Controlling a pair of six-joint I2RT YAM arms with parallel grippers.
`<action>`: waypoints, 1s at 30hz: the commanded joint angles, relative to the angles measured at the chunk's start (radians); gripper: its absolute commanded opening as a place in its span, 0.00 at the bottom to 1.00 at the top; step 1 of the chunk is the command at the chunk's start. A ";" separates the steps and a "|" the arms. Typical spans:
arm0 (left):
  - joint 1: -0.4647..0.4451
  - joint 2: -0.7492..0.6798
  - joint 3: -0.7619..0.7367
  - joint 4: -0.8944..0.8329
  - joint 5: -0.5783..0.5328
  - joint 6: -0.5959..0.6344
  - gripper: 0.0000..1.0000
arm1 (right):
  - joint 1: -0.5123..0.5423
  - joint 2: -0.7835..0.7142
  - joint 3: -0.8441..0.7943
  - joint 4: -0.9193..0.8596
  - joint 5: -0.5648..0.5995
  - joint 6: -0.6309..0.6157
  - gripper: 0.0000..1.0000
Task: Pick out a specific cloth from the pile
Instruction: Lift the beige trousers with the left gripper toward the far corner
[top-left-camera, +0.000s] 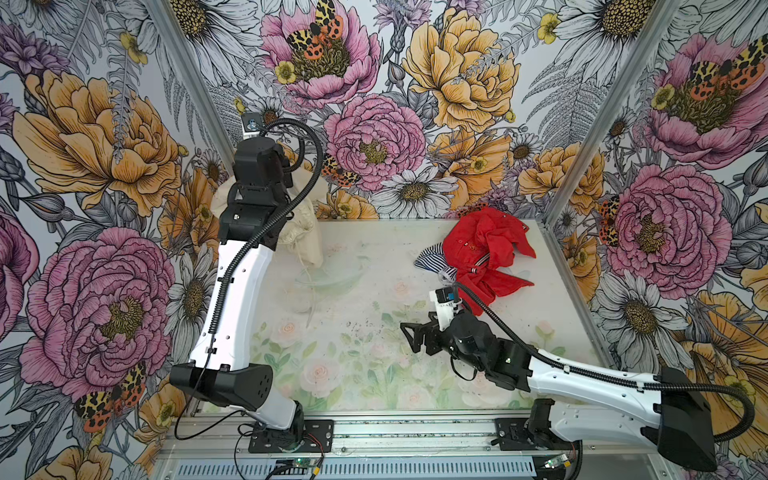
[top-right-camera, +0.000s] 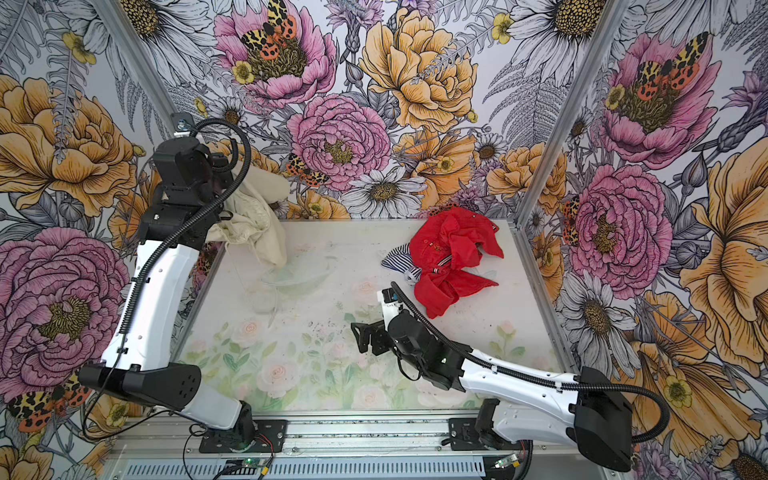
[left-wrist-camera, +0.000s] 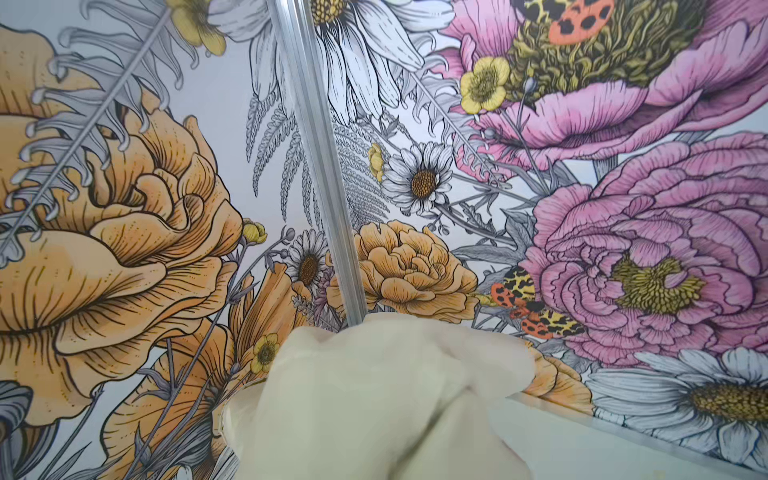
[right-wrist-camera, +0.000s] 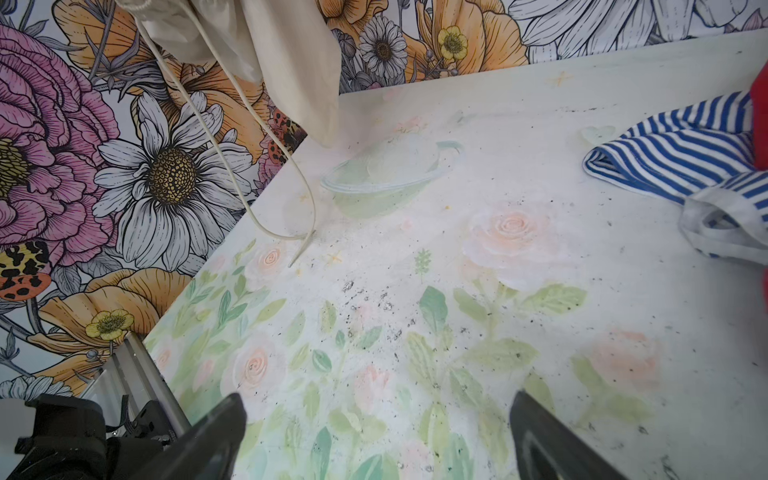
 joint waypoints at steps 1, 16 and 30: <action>0.003 0.009 0.067 0.215 -0.043 0.073 0.00 | -0.008 -0.010 -0.008 0.011 0.010 0.014 0.99; -0.031 -0.076 -0.214 0.358 0.017 0.097 0.00 | -0.008 -0.048 -0.119 0.103 0.022 0.078 0.99; 0.010 -0.151 -0.450 0.371 0.058 0.052 0.00 | -0.008 -0.022 -0.127 0.141 -0.007 0.066 0.99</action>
